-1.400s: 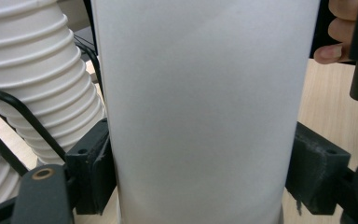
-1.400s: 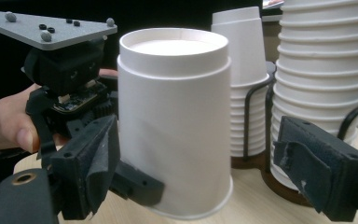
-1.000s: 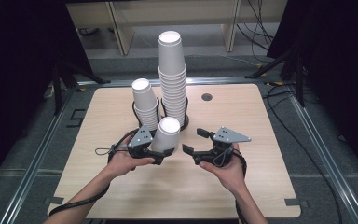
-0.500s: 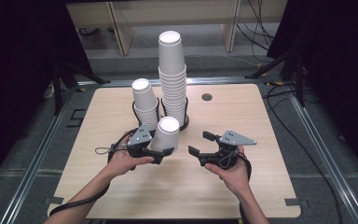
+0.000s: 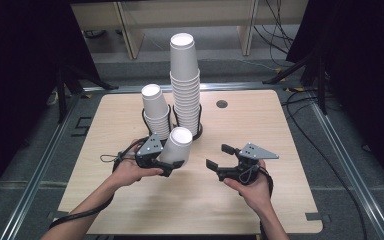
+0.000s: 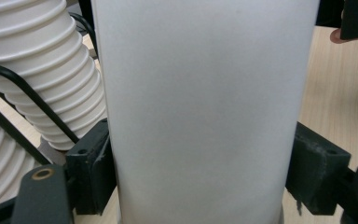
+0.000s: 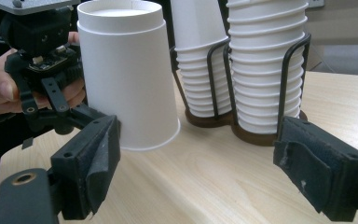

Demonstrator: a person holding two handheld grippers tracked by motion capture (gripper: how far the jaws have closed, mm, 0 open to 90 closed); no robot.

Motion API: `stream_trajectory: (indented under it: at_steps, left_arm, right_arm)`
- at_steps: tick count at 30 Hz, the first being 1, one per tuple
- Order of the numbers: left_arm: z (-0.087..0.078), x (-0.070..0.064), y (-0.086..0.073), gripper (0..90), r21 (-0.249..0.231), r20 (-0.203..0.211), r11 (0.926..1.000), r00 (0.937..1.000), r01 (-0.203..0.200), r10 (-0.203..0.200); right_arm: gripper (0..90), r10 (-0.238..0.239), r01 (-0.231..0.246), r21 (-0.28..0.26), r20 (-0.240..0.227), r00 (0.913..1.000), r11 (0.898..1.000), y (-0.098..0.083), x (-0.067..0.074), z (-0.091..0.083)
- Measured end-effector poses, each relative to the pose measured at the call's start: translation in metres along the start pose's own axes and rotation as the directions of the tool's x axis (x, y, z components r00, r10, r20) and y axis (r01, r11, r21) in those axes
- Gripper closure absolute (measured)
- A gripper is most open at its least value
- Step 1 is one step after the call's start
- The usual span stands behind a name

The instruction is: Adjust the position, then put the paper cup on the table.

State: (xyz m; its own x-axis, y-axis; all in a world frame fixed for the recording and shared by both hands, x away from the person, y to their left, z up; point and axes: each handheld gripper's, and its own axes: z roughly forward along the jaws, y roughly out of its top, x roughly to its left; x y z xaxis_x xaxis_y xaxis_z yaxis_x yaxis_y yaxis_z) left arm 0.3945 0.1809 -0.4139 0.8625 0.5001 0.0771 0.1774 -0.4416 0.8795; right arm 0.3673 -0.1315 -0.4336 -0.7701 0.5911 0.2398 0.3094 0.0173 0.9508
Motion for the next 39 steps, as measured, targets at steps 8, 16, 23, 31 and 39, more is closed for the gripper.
stream_trajectory:
  at_steps: [8, 16, 23, 31, 39]
  left_arm:
    - [-0.005, 0.002, -0.005, 21.6, 0.078, 0.001, 0.9966, 0.9996, -0.028, 0.028]
    - [-0.008, 0.003, -0.007, 21.6, 0.127, 0.022, 0.9901, 0.9981, -0.060, 0.058]
    - [-0.010, 0.004, -0.006, 21.5, 0.223, 0.072, 0.9649, 0.9894, -0.140, 0.127]
    - [-0.007, 0.002, -0.001, 21.5, 0.315, 0.163, 0.9202, 0.9685, -0.232, 0.188]
    - [-0.003, 0.001, 0.003, 21.5, 0.395, 0.210, 0.8670, 0.9484, -0.304, 0.237]
  right_arm:
    - [14.9, 0.017, -0.017, 0.002, 0.005, 0.9998, 1.000, -0.005, -0.001, -0.001]
    - [14.9, 0.026, -0.026, 0.019, 0.001, 0.9997, 0.999, -0.004, 0.000, -0.003]
    - [14.9, 0.002, -0.001, 0.041, -0.032, 0.9995, 0.999, -0.007, 0.002, 0.002]
    - [14.9, 0.003, 0.006, 0.097, -0.095, 0.9955, 0.995, -0.011, 0.004, 0.008]
    - [14.9, -0.052, 0.072, 0.136, -0.143, 0.9884, 0.988, -0.016, 0.011, 0.009]
